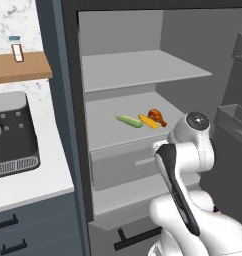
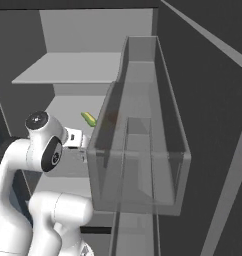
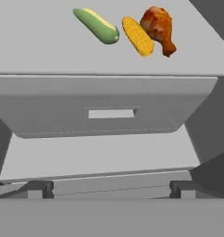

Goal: Place one corn and one chicken drumstick in each tupperware on the nearby counter, to pack two identical lunches.

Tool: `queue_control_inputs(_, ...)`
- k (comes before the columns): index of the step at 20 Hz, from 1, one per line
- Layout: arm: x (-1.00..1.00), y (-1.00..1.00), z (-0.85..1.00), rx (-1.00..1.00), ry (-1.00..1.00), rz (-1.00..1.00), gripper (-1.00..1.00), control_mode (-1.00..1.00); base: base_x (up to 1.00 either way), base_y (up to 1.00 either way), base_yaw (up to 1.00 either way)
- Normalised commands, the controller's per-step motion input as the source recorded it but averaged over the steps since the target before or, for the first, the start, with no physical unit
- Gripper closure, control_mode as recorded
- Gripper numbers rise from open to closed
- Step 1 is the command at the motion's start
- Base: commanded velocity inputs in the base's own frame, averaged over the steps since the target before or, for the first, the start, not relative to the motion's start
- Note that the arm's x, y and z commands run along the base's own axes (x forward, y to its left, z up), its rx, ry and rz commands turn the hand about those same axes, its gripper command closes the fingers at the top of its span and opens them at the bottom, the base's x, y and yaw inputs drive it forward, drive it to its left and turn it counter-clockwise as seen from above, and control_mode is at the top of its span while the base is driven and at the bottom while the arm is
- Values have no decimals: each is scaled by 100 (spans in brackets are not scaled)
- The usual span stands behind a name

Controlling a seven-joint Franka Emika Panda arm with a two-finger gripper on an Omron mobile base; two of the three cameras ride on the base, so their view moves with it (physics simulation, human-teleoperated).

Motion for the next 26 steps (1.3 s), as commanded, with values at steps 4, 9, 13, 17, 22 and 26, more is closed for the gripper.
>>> queue_control_inputs(4, 64, 10, 6, 0, -6, 0, -100, -100, 0, 0, 0)
queue_control_inputs(9, 55, 3, 11, 1, 0, 0, -100, -100, 0, 0, 0)
queue_control_inputs(13, 44, 10, 17, 0, 3, 0, -100, -100, 0, 0, 0)
queue_control_inputs(17, 42, 11, 0, 0, 0, 0, -100, -100, 0, 0, 0)
queue_control_inputs(22, 29, 4, 0, 0, -4, 0, -100, -100, 0, 0, 0)
queue_control_inputs(26, 22, 1, -4, 0, -9, 1, -100, -100, 0, 0, 0)
